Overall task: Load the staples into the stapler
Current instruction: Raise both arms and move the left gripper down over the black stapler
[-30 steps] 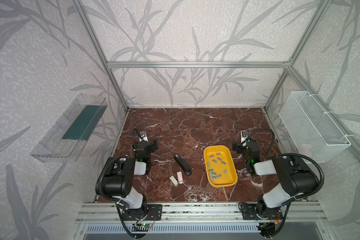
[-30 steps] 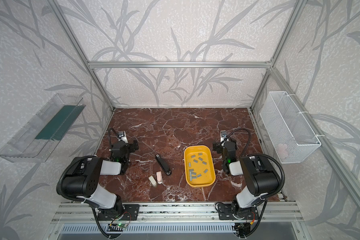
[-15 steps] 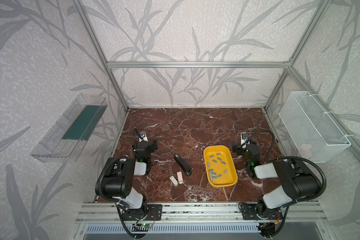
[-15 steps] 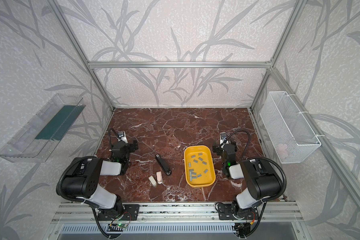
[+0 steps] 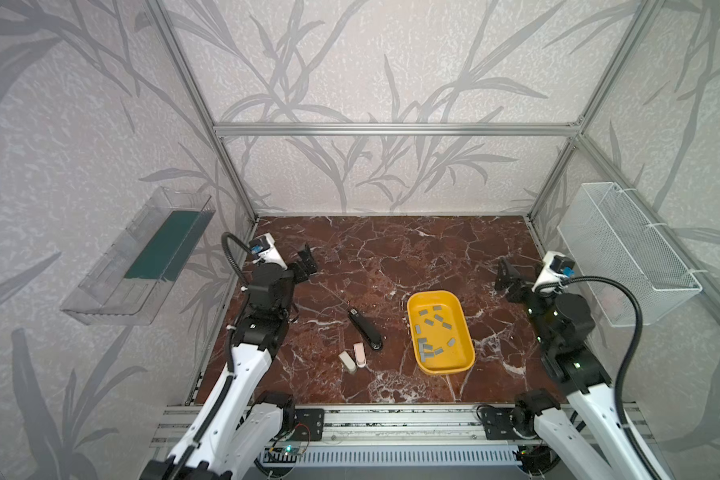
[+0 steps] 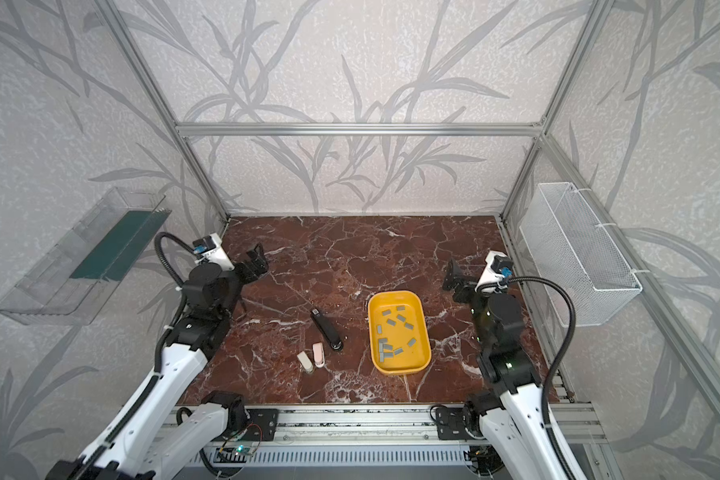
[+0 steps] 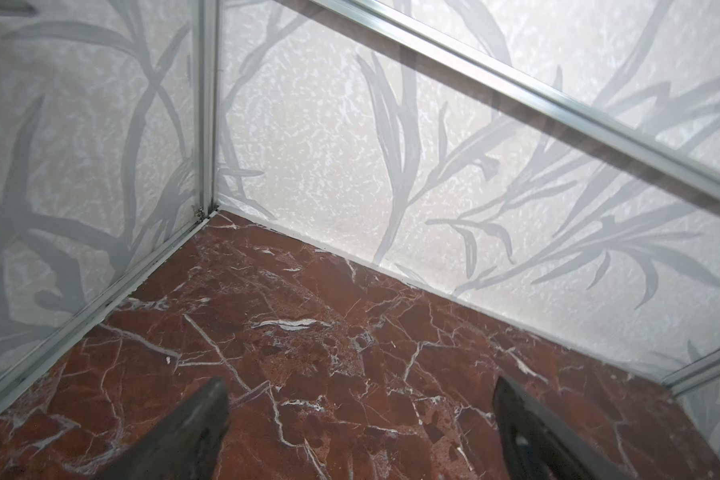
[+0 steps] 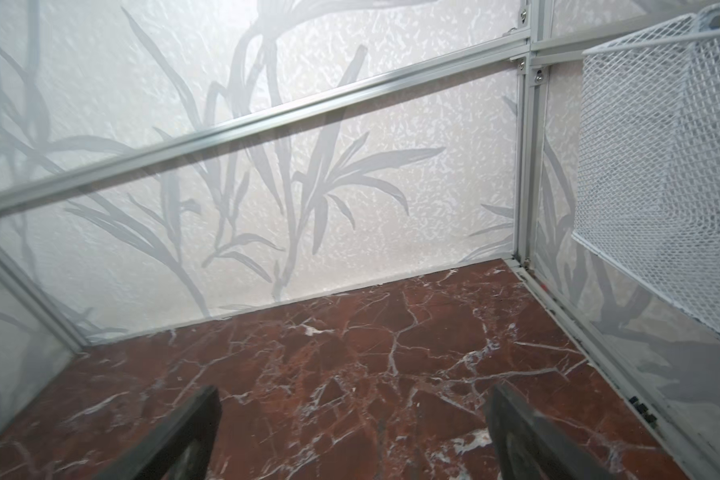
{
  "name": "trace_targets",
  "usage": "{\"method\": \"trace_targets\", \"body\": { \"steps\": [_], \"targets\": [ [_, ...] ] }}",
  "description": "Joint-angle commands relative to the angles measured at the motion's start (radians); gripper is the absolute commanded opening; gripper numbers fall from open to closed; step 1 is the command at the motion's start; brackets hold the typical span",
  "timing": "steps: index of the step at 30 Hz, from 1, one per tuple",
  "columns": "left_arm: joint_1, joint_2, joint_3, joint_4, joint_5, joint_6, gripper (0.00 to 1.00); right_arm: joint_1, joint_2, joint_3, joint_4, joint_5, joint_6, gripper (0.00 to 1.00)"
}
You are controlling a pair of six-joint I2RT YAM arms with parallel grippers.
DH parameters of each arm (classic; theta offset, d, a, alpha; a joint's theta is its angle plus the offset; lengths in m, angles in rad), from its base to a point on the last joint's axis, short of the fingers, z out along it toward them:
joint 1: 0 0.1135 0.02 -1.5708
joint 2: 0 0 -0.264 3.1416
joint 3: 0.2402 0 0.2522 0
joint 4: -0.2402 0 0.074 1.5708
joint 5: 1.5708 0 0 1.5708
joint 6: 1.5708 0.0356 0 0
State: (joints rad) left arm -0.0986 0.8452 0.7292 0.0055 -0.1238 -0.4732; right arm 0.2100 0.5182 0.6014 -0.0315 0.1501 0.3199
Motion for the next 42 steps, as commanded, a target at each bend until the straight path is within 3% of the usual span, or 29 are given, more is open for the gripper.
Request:
{"method": "trace_targets", "body": {
  "steps": [1,4,7,13,14,16,18,22,27,30,31,32,33,37,42],
  "targets": [
    [0.055,-0.063,0.107,-0.268,0.209,-0.213,0.99,-0.003,-0.103,0.004,-0.294,-0.194,0.147,0.99],
    [0.055,-0.128,0.193,-0.311,0.285,-0.187,0.99,-0.003,-0.196,0.032,-0.333,-0.298,0.205,0.99],
    [0.054,-0.175,0.254,-0.333,0.276,-0.149,0.99,-0.003,-0.221,0.082,-0.396,-0.365,0.336,0.99],
    [0.055,-0.113,0.45,-0.385,0.293,0.059,0.99,0.005,-0.003,0.27,-0.422,-0.785,0.417,0.97],
    [0.055,-0.069,0.504,-0.429,0.28,0.104,0.99,0.015,0.034,0.307,-0.437,-0.796,0.43,0.97],
    [0.055,0.029,0.607,-0.523,0.266,0.183,0.99,0.06,0.08,0.369,-0.466,-0.729,0.407,0.97],
    [0.055,0.12,0.674,-0.594,0.289,0.262,0.96,0.127,0.117,0.409,-0.476,-0.587,0.351,0.97],
    [0.055,0.281,0.722,-0.647,0.271,0.279,0.99,0.214,0.257,0.402,-0.383,-0.437,0.269,0.97],
    [0.044,0.363,0.651,-0.549,0.402,0.437,0.94,0.212,0.443,0.345,-0.271,-0.286,0.21,0.95],
    [-0.001,0.355,0.537,-0.415,0.295,0.499,0.98,0.213,0.468,0.258,-0.183,-0.185,0.157,0.95],
    [-0.003,0.36,0.502,-0.381,0.386,0.546,0.96,0.213,0.468,0.231,-0.157,-0.159,0.149,0.95],
    [-0.015,0.368,0.476,-0.372,0.481,0.621,0.89,0.213,0.47,0.222,-0.154,-0.144,0.152,0.95],
    [-0.037,0.378,0.46,-0.371,0.503,0.681,0.86,0.213,0.471,0.226,-0.158,-0.141,0.15,0.95],
    [-0.157,0.431,0.391,-0.417,0.428,0.911,0.85,0.215,0.439,0.198,-0.131,-0.148,0.137,0.95],
    [-0.228,0.421,0.321,-0.491,0.548,1.094,0.84,0.214,0.415,0.164,-0.123,-0.127,0.139,0.95]
  ]
}}
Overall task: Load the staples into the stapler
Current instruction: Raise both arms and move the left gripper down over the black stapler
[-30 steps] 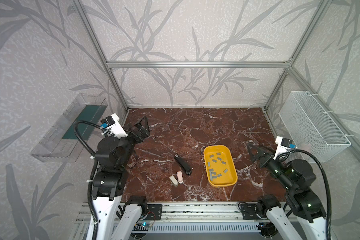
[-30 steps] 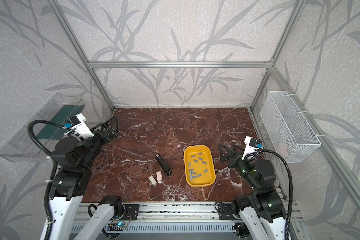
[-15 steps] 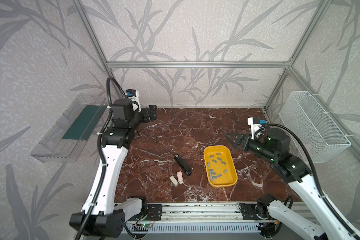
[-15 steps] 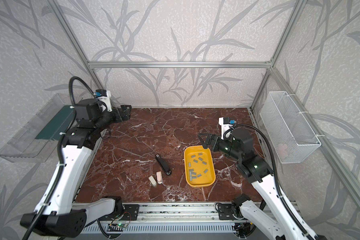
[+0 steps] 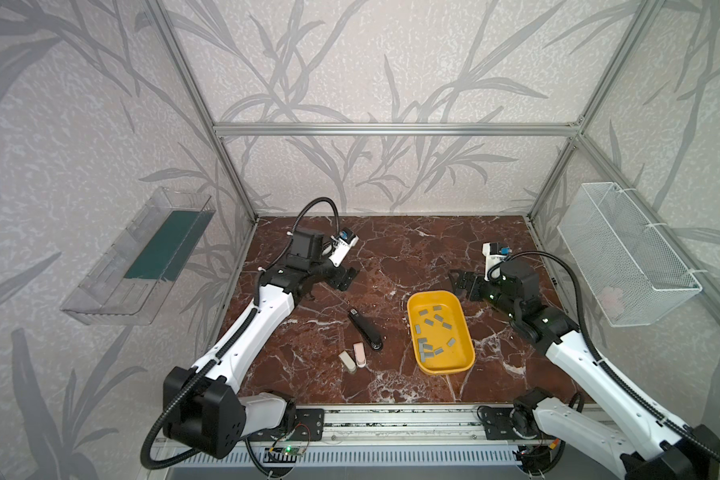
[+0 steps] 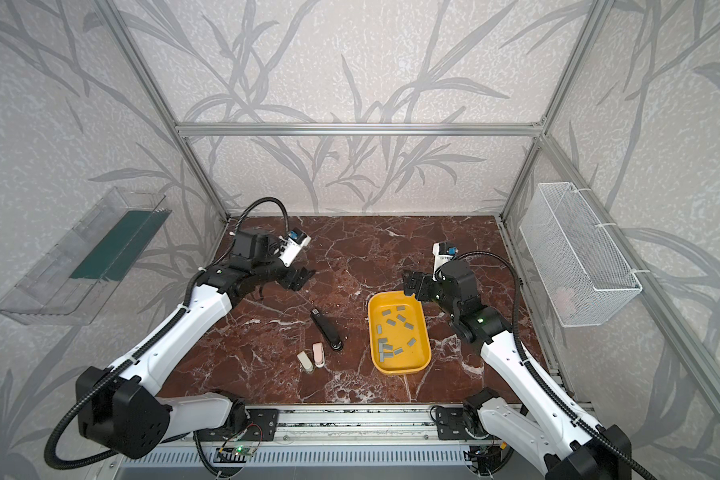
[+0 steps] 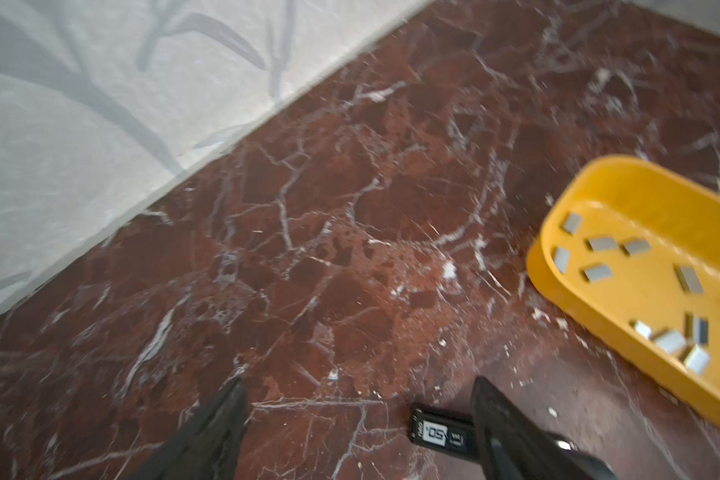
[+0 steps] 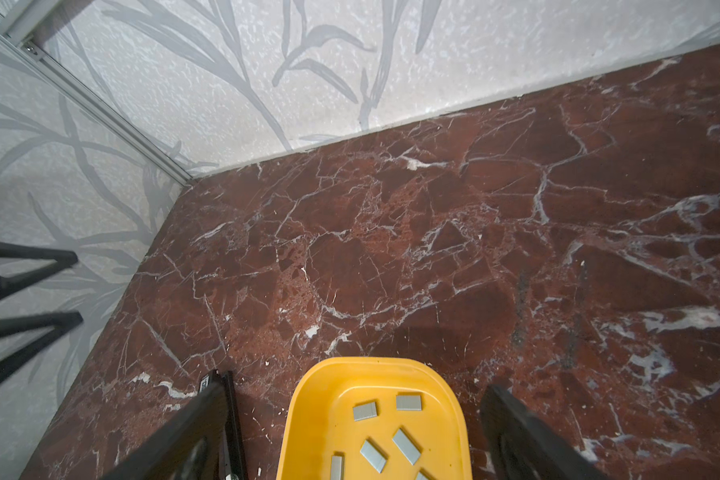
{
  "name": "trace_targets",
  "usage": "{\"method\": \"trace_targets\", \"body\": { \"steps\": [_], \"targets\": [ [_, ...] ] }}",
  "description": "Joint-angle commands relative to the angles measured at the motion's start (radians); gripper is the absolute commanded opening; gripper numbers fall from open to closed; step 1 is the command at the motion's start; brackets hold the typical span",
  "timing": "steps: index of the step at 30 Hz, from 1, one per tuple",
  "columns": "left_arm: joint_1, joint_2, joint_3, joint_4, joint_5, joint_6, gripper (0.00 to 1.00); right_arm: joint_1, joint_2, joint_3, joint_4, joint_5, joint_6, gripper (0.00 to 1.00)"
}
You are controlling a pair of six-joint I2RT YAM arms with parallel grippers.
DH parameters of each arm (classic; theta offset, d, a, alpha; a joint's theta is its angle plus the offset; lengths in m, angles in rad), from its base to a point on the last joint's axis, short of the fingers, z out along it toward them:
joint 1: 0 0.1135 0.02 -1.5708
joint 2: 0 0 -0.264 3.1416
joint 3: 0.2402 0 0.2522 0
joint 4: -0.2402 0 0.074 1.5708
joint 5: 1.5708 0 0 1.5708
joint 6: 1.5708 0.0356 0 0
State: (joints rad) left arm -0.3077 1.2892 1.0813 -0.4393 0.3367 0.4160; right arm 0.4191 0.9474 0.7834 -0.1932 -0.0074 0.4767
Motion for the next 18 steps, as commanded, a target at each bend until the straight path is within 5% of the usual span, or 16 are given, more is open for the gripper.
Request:
{"method": "trace_targets", "body": {
  "steps": [1,6,14,18],
  "targets": [
    [-0.033,-0.044,-0.072,-0.041,0.119,0.26,0.81,0.006,-0.015,-0.02,0.033,0.037,-0.017,0.95],
    [-0.161,-0.113,-0.218,-0.04,0.14,0.576,0.78,0.006,-0.049,-0.059,0.048,0.048,-0.004,0.95],
    [-0.267,-0.007,-0.108,-0.238,0.078,0.918,0.74,0.005,-0.08,-0.059,0.028,0.087,-0.023,0.97],
    [-0.281,0.024,-0.173,-0.162,0.132,0.937,0.77,0.006,-0.102,-0.085,0.051,0.097,-0.027,0.98]
  ]
}}
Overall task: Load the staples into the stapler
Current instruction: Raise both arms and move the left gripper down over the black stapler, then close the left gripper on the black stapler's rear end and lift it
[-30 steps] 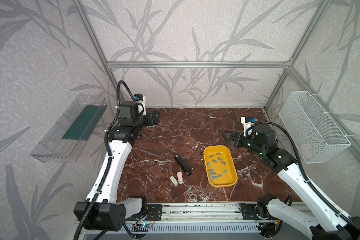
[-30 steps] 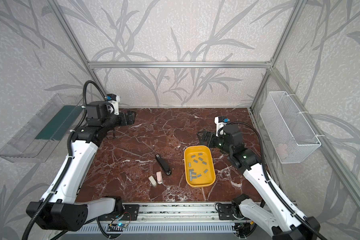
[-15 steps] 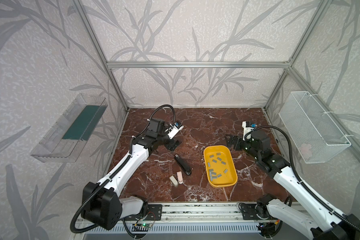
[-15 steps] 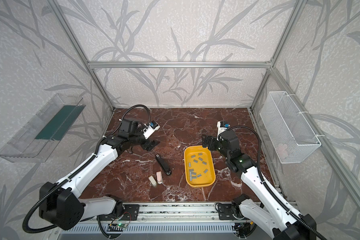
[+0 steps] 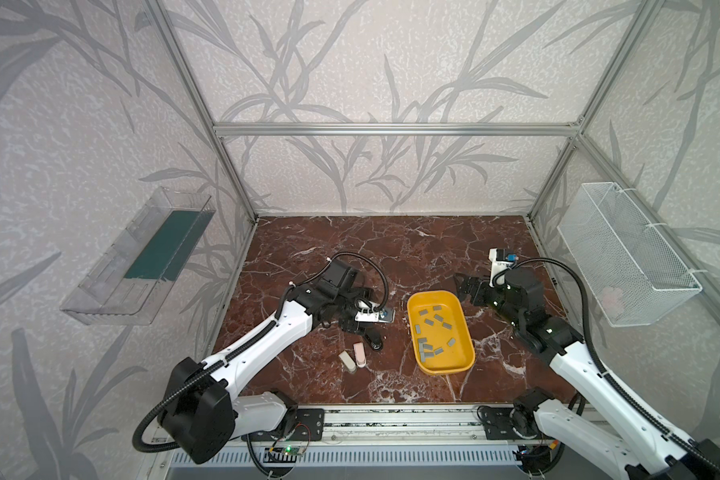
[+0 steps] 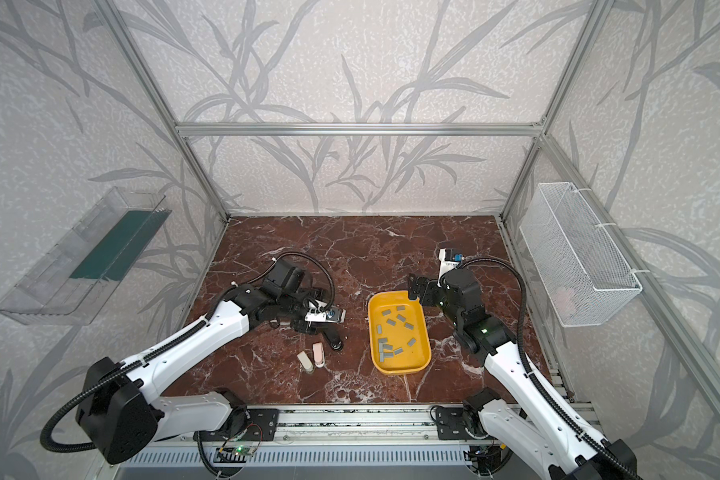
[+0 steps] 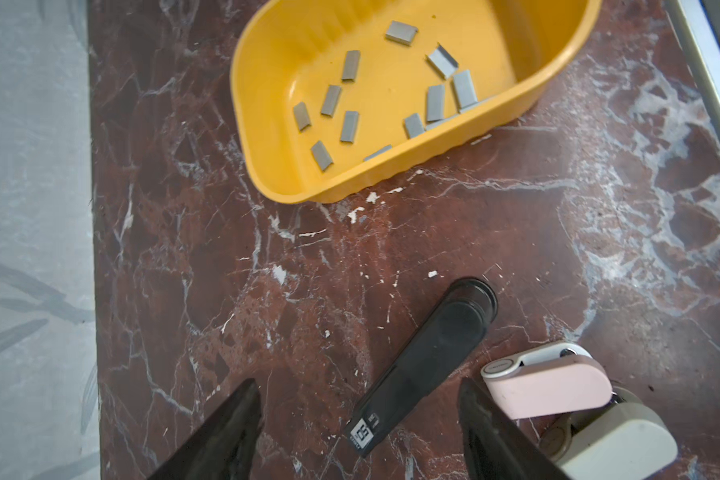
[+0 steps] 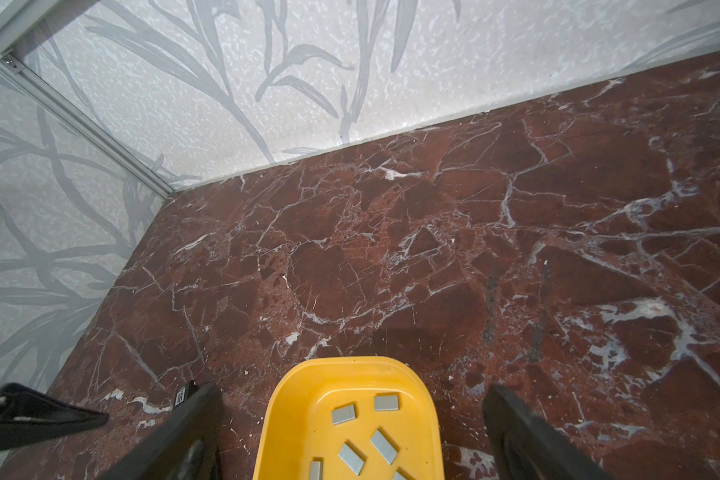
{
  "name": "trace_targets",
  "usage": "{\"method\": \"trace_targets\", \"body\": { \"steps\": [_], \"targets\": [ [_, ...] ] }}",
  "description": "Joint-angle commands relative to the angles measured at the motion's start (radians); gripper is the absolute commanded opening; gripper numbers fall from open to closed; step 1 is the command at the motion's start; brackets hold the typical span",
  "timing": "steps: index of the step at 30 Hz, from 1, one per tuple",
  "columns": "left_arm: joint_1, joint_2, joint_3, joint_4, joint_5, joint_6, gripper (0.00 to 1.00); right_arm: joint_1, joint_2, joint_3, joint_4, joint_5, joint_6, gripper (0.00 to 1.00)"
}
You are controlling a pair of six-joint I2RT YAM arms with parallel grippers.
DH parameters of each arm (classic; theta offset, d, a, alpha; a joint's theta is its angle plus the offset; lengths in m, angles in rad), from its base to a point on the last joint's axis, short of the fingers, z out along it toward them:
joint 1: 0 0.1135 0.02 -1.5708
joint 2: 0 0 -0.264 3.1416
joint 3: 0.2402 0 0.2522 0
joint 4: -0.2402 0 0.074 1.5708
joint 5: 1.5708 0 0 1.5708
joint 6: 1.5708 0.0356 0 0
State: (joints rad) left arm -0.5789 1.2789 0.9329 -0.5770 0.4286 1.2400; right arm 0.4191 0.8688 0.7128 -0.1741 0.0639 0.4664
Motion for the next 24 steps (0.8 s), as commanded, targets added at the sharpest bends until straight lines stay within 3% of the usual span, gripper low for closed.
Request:
{"method": "trace_targets", "body": {
  "steps": [1,6,24],
  "targets": [
    [-0.02,0.063,0.002,-0.072,0.028,0.121,0.76,0.005,-0.024,-0.018,0.033,0.03,-0.017,0.98],
    [-0.102,0.102,-0.021,-0.078,-0.112,0.159,0.76,0.005,-0.015,-0.03,0.039,0.035,-0.015,0.99],
    [-0.142,0.235,-0.011,0.002,-0.165,0.165,0.7,0.006,0.103,-0.02,0.059,-0.017,0.007,1.0]
  ]
}}
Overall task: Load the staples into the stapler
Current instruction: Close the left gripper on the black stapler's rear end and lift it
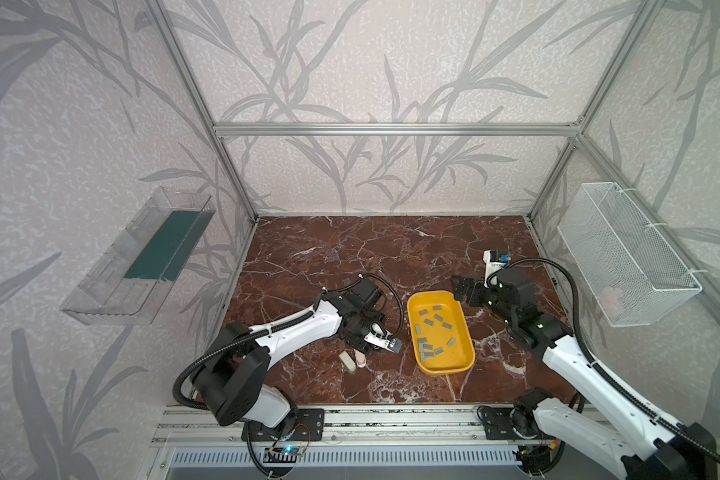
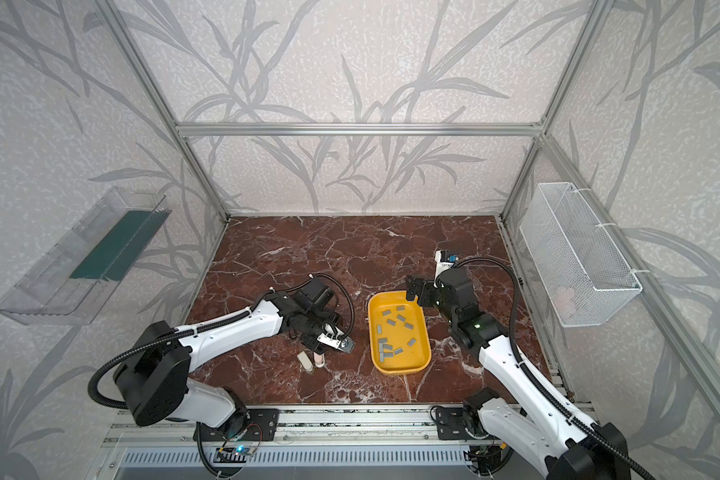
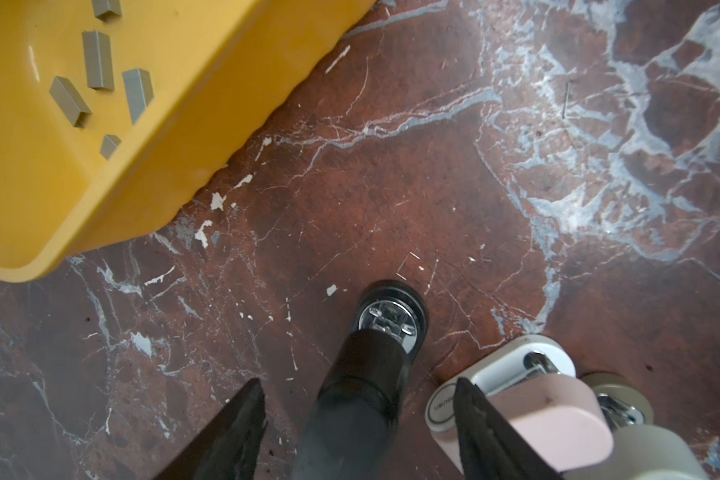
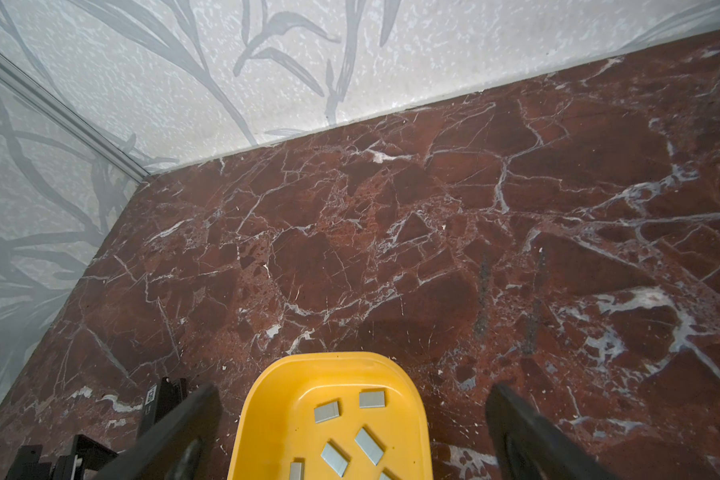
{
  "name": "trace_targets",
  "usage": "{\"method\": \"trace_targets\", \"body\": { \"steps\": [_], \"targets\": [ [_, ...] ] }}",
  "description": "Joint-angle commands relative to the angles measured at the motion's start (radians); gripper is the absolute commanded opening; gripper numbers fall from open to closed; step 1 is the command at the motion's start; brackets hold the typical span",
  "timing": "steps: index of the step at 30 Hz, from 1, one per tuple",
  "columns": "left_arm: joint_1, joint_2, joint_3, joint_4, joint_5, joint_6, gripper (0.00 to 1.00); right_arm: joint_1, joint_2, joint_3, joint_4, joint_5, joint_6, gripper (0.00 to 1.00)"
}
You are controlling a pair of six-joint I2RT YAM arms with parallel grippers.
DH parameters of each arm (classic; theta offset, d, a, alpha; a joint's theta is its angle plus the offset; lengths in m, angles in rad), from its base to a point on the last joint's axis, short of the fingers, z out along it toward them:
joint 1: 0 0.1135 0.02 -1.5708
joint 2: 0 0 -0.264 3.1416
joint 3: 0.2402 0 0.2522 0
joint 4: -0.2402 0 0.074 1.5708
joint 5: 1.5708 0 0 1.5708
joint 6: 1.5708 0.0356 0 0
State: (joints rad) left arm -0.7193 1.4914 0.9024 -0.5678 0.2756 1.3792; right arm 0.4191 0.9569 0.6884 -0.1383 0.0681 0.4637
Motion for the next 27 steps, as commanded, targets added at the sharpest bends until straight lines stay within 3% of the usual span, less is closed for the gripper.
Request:
{"method": "trace_targets", "body": {
  "steps": [1,6,11,22,27],
  "targets": [
    [-0.002,0.036,0.021,-0.01,-0.021,0.024,0.69,0.006,0.017,0.0,0.031,-0.025,0.013,1.0],
    [-0.006,0.09,0.032,-0.042,-0.055,0.038,0.65,0.005,0.013,-0.022,0.057,-0.031,0.023,1.0],
    [-0.009,0.079,0.062,-0.081,-0.015,0.037,0.5,0.006,0.02,-0.017,0.048,-0.018,0.018,1.0],
    [-0.025,0.063,0.038,-0.054,-0.052,0.053,0.51,0.006,0.045,-0.019,0.062,-0.031,0.028,1.0],
    [-0.024,0.07,0.051,-0.062,-0.062,0.054,0.4,0.006,0.062,-0.011,0.058,-0.047,0.033,1.0]
  ]
}}
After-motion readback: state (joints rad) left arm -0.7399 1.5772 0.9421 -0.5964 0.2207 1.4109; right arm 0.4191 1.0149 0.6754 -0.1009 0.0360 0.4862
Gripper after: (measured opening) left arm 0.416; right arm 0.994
